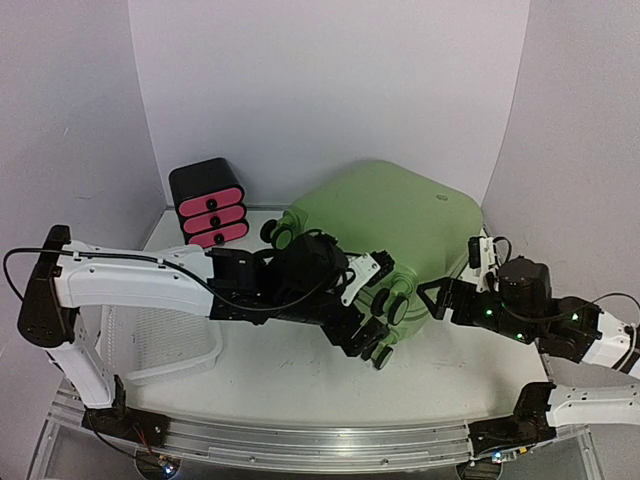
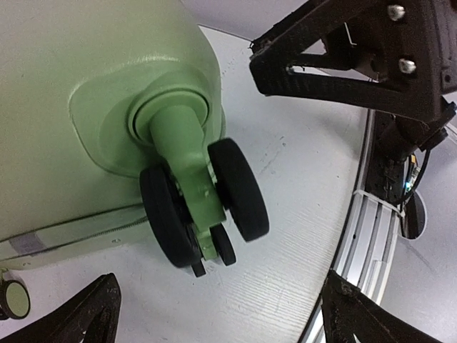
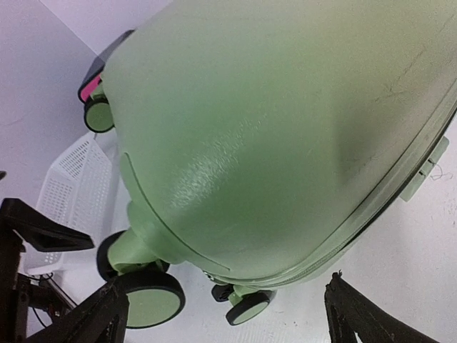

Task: Open, take out, and arrange the luggage
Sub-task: Pick up the wheels of luggage from the luggage.

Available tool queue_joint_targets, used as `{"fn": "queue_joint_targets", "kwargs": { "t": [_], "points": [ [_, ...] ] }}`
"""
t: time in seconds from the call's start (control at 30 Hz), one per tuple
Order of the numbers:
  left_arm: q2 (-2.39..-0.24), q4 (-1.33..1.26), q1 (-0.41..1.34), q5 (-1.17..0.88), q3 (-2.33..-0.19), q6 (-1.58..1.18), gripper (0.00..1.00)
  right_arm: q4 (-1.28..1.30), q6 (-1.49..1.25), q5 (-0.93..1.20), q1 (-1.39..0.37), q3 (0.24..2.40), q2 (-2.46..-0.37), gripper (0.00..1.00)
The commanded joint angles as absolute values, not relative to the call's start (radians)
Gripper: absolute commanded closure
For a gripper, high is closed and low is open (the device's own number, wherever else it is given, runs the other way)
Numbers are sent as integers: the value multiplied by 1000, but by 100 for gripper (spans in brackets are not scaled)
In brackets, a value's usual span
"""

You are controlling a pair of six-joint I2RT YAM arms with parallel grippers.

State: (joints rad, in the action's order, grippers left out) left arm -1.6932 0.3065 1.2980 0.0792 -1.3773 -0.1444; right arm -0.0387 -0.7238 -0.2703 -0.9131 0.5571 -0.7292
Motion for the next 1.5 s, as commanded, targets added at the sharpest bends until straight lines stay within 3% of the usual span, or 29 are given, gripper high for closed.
{"fn": "queue_joint_targets", "kwargs": {
  "t": [0.0,0.27,0.77,1.0,1.23,1.47],
  "points": [
    [-1756,262,1301,123,-1502,-120,1,-81,-711,-284,-913,546,-684,5],
    [-1879,313,1300,197,-1636,-223,1,-59,-728,-286,-913,546,-689,6],
    [-2009,316,1300,246,-1733,-403,23,-14,-758,-285,-914,503,-669,7],
    [-1999,313,1300,291,-1735,-400,45,-2,-774,-270,-914,465,-664,9],
    [-1998,311,1298,305,-1743,-408,83,-2,-794,-244,-913,441,-666,15],
    [-1971,311,1292,304,-1740,-445,99,-74,-786,-219,-920,411,-735,21]
  ]
}}
